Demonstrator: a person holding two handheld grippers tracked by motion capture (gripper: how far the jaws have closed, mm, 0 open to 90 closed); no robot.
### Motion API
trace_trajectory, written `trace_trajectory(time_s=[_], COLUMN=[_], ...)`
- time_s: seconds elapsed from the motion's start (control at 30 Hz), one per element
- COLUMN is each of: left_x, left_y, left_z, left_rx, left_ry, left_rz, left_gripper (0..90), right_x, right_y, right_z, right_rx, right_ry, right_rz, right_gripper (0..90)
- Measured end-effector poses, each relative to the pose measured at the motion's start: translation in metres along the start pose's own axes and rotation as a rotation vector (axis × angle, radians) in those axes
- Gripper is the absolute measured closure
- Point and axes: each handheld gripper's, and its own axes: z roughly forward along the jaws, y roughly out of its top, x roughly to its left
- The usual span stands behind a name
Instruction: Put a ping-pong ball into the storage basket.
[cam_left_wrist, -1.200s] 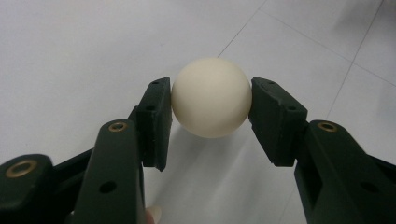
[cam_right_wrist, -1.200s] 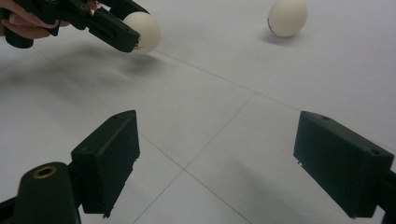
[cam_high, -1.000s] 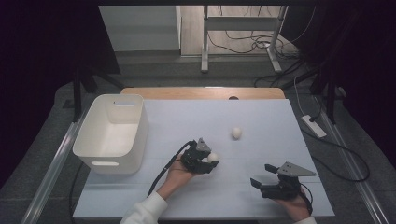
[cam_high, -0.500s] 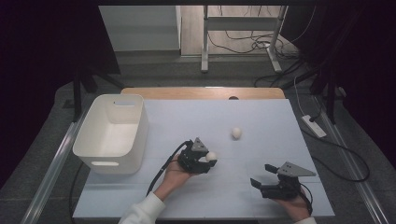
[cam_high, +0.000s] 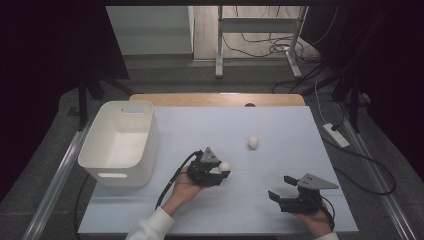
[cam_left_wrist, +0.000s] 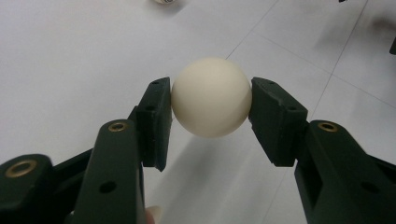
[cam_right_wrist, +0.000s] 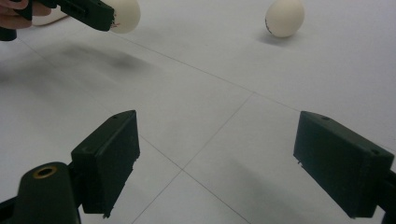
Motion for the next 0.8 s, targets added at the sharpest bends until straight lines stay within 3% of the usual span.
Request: trace_trajectory(time_s=[0.8], left_x=[0.01], left_y=[-0.006], left_z=[-0.035], left_rx=[-0.12], left_ry=[0.022], left_rz=[-0.023], left_gripper=[50.8], right_x=[0.001], right_y=[0.0], right_z=[0.0], right_rx=[0.003], right_ry=[-0.003], right_rz=[-0.012], right_gripper=[14.6])
